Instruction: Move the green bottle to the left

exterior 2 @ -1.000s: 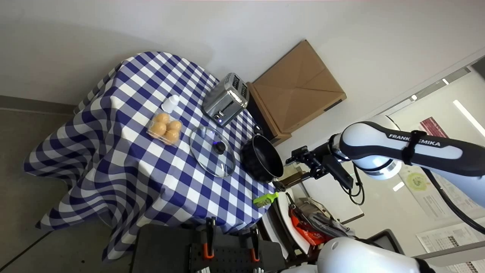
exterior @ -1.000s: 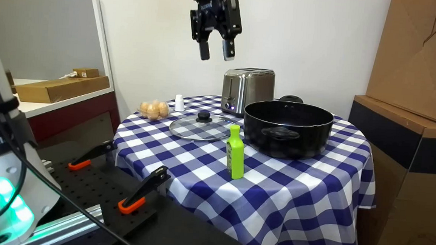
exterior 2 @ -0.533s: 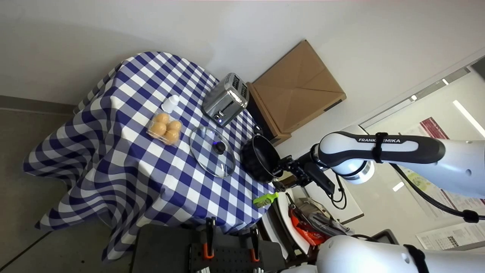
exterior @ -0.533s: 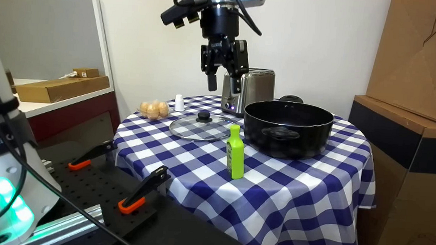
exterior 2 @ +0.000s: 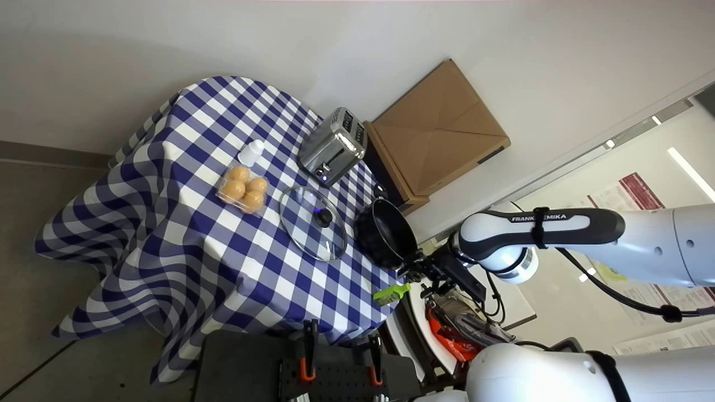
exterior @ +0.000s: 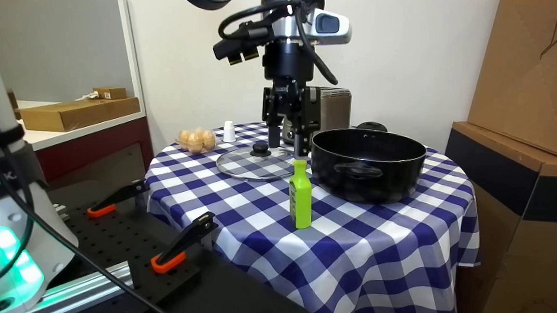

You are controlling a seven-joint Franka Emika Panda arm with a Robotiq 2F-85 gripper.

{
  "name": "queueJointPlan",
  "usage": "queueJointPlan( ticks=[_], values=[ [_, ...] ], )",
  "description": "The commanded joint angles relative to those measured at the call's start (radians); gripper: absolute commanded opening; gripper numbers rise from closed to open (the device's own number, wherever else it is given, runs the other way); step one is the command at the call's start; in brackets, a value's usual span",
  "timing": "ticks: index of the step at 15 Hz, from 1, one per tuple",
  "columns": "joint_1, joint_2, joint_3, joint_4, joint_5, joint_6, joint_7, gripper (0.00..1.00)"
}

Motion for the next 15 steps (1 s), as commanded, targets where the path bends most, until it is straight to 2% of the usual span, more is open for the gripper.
queueJointPlan(
  ticks=[1,10,15],
  values=[
    [-0.016,0.061,-0.032,0.018,-0.064,0.049,0.079,1.00],
    [0.027,0.165,-0.062,0.056,-0.226,0.144,0.262,1.00],
    [0.057,0.228,-0.091,0.088,-0.256,0.150,0.295,1.00]
  ],
)
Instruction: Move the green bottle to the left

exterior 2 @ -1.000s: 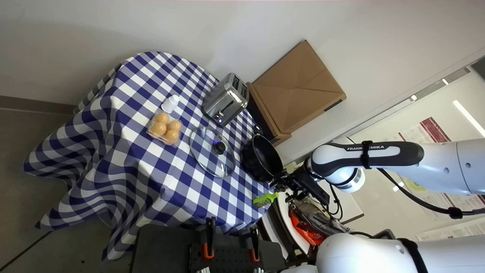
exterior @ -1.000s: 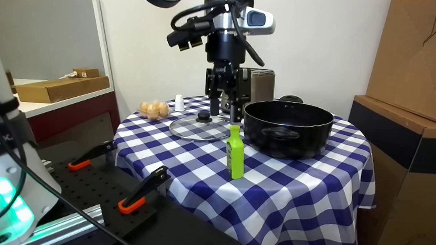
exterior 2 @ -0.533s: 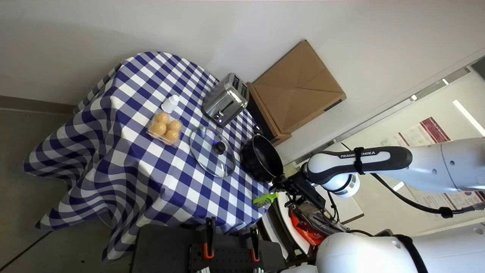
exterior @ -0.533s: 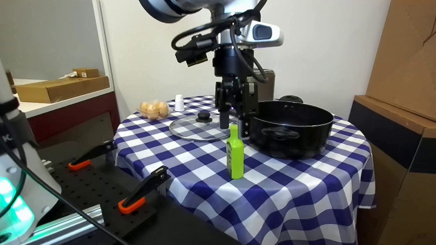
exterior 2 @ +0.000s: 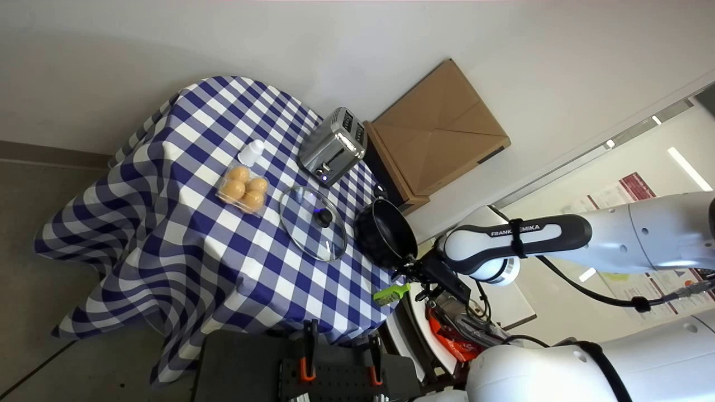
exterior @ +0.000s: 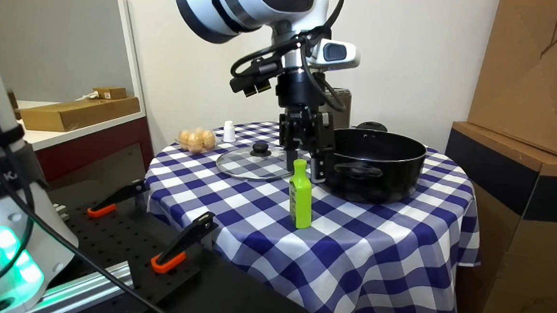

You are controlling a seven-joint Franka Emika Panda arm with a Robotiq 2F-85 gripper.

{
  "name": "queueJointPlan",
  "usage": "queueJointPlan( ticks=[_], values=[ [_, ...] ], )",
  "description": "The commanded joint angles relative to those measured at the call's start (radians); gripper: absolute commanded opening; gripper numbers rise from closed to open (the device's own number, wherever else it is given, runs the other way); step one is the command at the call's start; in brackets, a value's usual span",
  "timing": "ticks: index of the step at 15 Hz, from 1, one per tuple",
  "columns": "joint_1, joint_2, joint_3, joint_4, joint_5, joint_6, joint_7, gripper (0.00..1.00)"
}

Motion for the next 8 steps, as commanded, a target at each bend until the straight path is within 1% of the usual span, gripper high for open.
queueJointPlan(
  ticks=[1,4,5,6,7,8],
  values=[
    [0.037,0.067,-0.042,0.031,-0.033,0.028,0.037,1.00],
    [0.063,0.097,-0.065,0.036,-0.025,0.033,0.033,1.00],
    [0.073,0.105,-0.071,0.037,-0.025,0.037,0.033,0.75],
    [0.082,0.111,-0.078,0.038,-0.024,0.041,0.031,0.72],
    [0.091,0.118,-0.085,0.040,-0.022,0.046,0.029,0.67],
    [0.100,0.124,-0.092,0.042,-0.022,0.049,0.029,0.58]
  ],
)
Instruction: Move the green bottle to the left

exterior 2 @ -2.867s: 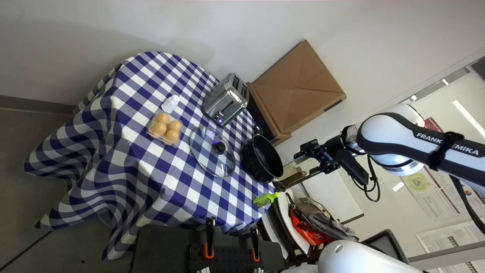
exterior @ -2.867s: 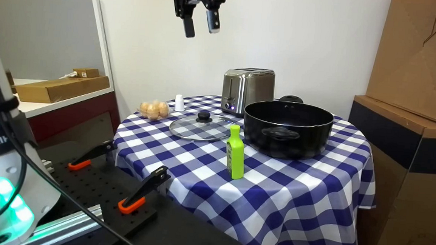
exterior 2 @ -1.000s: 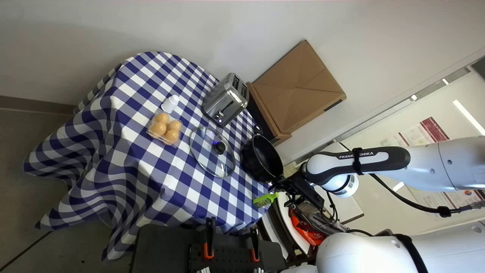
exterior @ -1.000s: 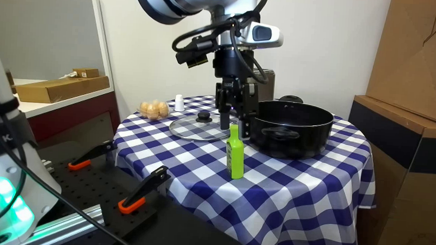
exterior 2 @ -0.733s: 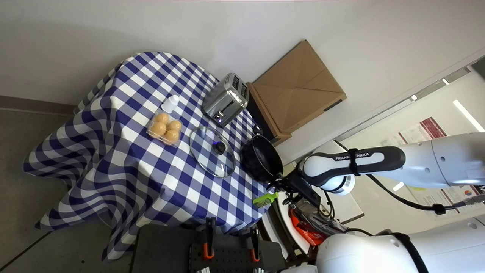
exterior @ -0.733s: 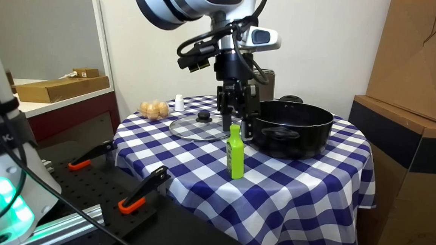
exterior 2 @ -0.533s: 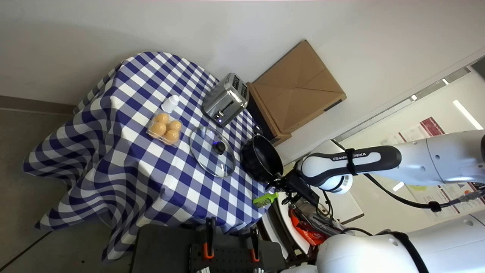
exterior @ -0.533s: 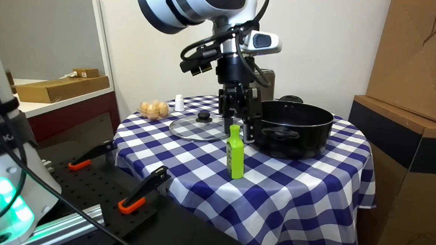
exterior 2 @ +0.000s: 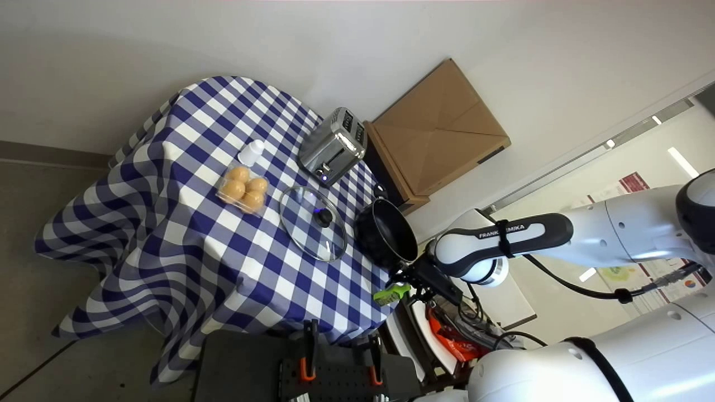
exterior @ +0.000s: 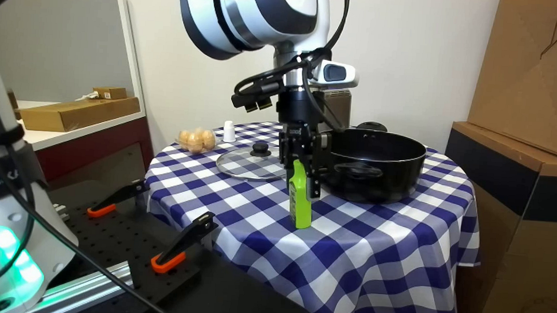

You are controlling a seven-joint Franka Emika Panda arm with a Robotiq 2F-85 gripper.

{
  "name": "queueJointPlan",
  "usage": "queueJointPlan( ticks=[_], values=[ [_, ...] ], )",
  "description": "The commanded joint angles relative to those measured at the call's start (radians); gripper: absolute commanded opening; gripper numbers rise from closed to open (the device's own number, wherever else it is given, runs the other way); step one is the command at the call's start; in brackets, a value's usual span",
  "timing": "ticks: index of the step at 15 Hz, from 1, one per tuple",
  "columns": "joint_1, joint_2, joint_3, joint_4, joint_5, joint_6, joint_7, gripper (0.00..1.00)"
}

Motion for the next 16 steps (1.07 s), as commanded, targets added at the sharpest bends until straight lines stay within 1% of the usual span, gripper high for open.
queueJointPlan(
  ticks=[1,2,5,7,9,12,15,16],
  values=[
    [0.046,0.038,-0.041,0.017,-0.019,0.036,0.021,0.51],
    [0.054,0.042,-0.048,0.020,-0.019,0.038,0.020,0.42],
    [0.076,0.037,-0.064,0.023,-0.025,0.040,0.024,0.21],
    [0.084,0.019,-0.066,0.020,-0.016,0.034,0.010,0.21],
    [0.080,-0.017,-0.051,0.010,0.022,0.021,-0.054,0.21],
    [0.080,-0.097,-0.031,0.008,0.027,-0.004,-0.135,0.21],
    [0.081,-0.219,0.017,0.017,0.066,-0.036,-0.244,0.21],
    [0.081,-0.250,0.037,0.025,0.096,-0.046,-0.288,0.21]
  ],
)
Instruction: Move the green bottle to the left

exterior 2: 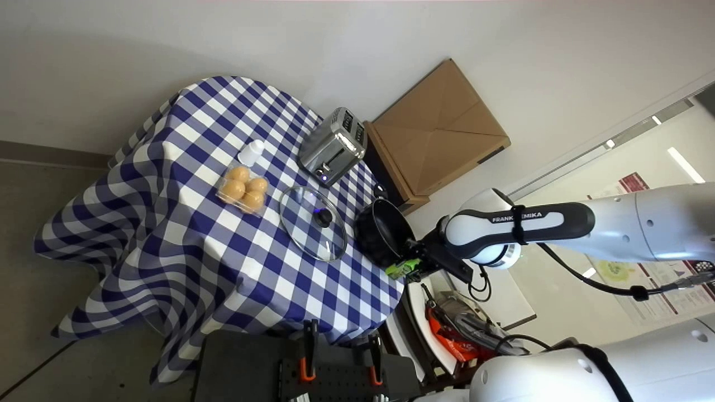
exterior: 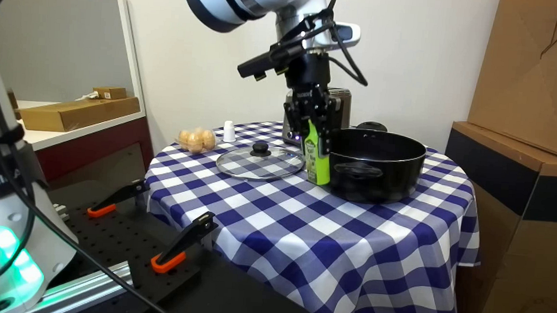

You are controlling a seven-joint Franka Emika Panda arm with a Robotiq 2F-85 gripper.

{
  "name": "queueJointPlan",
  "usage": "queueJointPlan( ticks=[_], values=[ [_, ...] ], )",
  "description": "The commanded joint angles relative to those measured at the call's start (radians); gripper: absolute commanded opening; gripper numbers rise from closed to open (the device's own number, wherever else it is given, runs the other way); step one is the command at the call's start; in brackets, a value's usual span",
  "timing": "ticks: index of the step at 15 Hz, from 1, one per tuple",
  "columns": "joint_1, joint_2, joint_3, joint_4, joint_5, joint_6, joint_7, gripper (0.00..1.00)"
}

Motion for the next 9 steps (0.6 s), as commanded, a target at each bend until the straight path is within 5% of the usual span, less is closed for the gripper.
queueJointPlan(
  ticks=[1,6,9],
  values=[
    [0.012,-0.170,0.066,0.007,0.106,-0.072,-0.168,0.21],
    [0.092,-0.287,0.162,0.171,0.312,-0.273,-0.340,0.21],
    [0.137,-0.229,0.205,0.380,0.376,-0.439,-0.373,0.21]
  ],
)
